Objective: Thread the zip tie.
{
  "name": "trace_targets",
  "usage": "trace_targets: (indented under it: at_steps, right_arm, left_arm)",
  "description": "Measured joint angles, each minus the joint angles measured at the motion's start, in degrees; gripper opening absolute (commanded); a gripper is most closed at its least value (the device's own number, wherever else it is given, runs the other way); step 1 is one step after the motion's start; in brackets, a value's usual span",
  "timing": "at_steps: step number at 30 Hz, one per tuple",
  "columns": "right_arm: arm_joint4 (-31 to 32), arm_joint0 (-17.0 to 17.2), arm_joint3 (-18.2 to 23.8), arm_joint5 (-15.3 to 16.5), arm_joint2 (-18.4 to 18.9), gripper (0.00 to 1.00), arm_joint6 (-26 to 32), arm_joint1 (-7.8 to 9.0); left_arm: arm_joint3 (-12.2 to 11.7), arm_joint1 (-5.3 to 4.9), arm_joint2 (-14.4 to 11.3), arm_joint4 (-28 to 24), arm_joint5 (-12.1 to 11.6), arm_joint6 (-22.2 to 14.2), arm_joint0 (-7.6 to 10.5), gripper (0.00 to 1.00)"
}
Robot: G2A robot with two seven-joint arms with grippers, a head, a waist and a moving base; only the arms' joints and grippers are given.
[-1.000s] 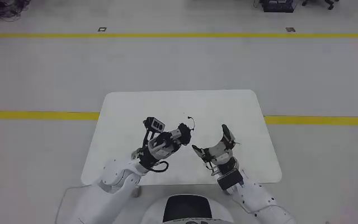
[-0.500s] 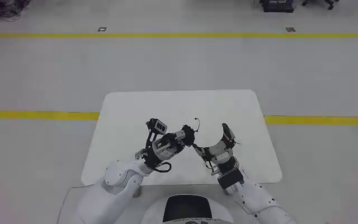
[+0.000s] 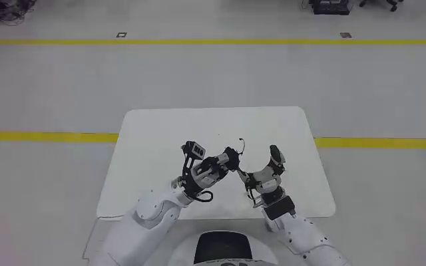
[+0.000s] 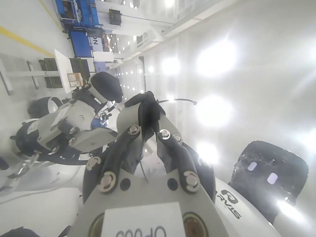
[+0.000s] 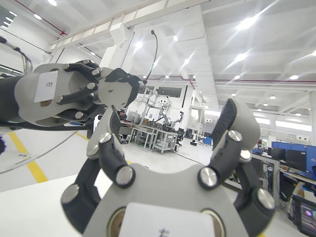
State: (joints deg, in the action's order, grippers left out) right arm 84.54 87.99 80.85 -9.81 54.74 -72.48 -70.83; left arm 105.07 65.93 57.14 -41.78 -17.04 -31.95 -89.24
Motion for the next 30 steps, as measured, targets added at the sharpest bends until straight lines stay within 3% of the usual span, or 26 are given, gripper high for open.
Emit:
trace_targets:
  at_steps: [9,30]
  right_arm:
    - [-0.14,-0.18,-0.69,1.79,-0.83,0.45,-1.06,-0.74]
    - [2.70,-0.58,-0.54,1.55,-1.39,0.22,-0.45,-1.96]
  left_arm:
    - [-0.75,0.08,-0.31,0.36,-0.22,0.32,0.11,0.00]
    - [-0.74,0.08,-0.31,0.36,-0.22,0.32,0.11,0.00]
